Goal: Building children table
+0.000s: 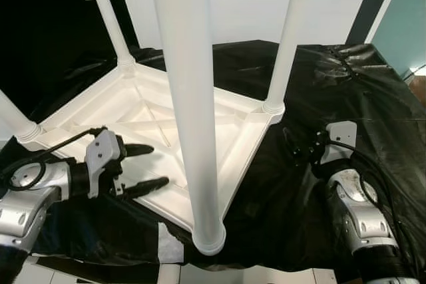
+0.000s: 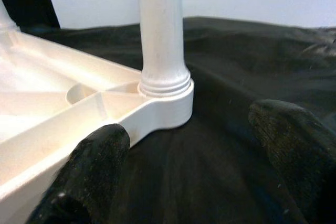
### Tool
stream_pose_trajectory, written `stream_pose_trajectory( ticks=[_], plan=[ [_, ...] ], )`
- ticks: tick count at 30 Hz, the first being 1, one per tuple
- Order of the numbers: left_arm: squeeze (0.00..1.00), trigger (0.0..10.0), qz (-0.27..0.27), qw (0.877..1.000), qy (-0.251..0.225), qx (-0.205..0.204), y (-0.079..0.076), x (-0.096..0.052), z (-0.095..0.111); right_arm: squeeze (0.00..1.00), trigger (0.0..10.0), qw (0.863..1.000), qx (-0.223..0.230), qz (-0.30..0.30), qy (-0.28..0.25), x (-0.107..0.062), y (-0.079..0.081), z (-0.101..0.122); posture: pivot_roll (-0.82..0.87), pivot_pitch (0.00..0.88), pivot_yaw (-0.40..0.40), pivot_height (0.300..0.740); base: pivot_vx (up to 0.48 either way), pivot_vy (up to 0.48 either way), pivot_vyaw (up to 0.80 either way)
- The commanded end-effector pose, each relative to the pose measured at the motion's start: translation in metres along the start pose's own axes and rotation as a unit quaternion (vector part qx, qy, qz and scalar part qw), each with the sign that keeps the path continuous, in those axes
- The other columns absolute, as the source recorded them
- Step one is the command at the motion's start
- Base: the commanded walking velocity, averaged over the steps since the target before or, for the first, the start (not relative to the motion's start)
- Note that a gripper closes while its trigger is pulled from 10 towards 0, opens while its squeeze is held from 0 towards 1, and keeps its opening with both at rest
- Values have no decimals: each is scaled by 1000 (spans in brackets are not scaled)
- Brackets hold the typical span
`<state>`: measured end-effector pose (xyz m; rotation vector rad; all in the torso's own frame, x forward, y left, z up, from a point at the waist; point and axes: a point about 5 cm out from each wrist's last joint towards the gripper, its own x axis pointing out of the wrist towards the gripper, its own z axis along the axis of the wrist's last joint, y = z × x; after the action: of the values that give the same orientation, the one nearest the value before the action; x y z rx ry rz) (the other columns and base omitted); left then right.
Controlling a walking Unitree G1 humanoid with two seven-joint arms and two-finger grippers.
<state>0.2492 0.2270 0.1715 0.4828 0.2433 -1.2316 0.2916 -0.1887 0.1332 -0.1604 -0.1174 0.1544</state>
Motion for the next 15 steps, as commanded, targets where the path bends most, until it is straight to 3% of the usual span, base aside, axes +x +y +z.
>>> stream_pose_trajectory(
  ticks=[1, 2, 3, 6, 15],
  plan=[
    [0, 10000, -38, 999, 36, 4, -7, -5, -8, 0, 10000, 1000, 11, 7, 5, -3, 5, -1, -22, 17, 47, 740, 0, 0, 0],
    [0, 10000, -59, 995, 75, 8, -13, -12, -16, 0, 10000, 1000, 10, 9, 7, -3, 7, 0, -19, 17, 45, 740, 0, 0, 0],
    [0, 10000, -59, 995, 75, 8, -13, -12, -16, 0, 10000, 1000, 10, 9, 7, -3, 7, 0, -19, 17, 45, 740, 0, 0, 0],
    [0, 10000, -87, 987, 136, 16, -21, -19, -28, 0, 10000, 1000, 6, 13, 10, -2, 11, 3, -15, 17, 45, 740, 0, 0, 0],
    [0, 10000, -88, 982, 160, 52, -19, -7, -29, 0, 10000, 1000, -1, 10, 21, -4, 10, 4, -25, 17, 51, 740, 0, 0, 0]
  ],
)
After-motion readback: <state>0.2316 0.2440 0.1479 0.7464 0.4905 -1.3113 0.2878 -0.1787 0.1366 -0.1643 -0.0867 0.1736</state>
